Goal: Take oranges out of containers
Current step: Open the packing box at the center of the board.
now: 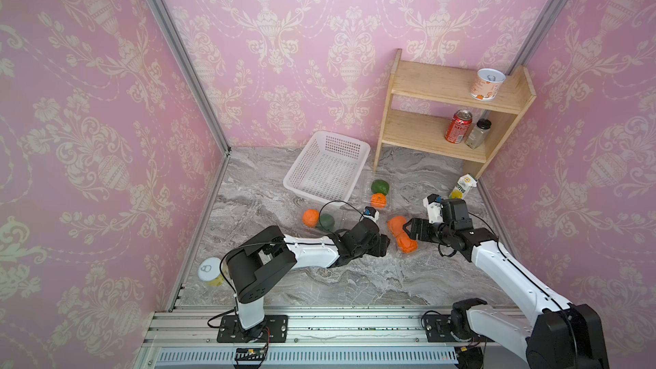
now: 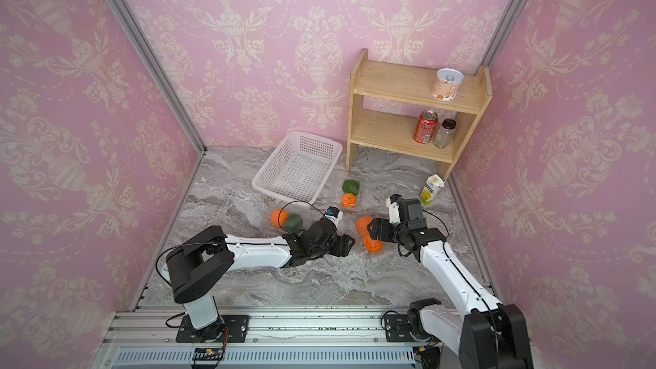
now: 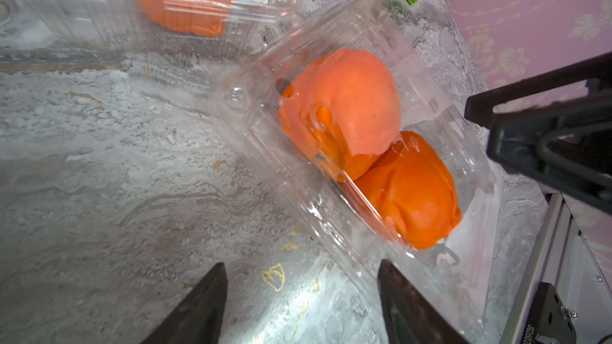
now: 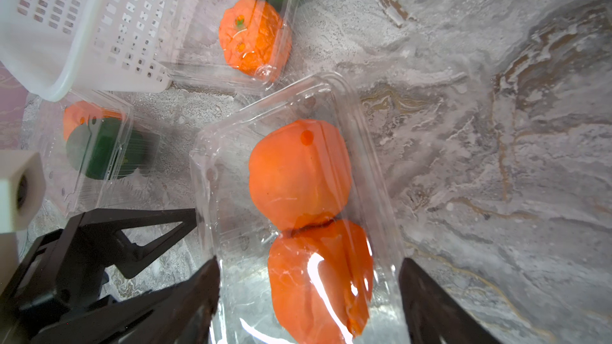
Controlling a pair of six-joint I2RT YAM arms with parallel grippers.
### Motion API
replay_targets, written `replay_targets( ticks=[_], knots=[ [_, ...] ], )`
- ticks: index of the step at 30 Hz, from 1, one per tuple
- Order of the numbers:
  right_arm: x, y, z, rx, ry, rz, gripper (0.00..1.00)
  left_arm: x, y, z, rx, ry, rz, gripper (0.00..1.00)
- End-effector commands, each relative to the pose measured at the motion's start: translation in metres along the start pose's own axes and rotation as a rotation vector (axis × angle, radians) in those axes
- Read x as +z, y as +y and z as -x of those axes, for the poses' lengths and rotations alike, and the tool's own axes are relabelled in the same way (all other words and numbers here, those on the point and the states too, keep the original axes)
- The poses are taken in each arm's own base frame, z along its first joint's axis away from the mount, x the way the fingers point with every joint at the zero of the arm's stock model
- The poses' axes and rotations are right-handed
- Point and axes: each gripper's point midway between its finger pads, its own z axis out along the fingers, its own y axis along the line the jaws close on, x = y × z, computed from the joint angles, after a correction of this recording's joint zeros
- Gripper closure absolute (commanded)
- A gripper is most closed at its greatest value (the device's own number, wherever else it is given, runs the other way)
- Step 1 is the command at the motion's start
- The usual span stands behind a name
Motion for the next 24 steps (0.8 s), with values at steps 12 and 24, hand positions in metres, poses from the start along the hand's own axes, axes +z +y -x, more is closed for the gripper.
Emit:
replay_targets(
  ticks=[12, 24],
  knots=[
    [0.007, -0.003, -0.015, 0.041, 0.049, -0.01, 0.2, -0.008, 0.006, -0.003, 0.014, 0.006, 0.053, 0.44],
    [0.009, -0.001, -0.021, 0.043, 0.049, 0.002, 0.2, 0.001, 0.0, -0.003, -0.006, 0.006, 0.016, 0.42]
  ],
)
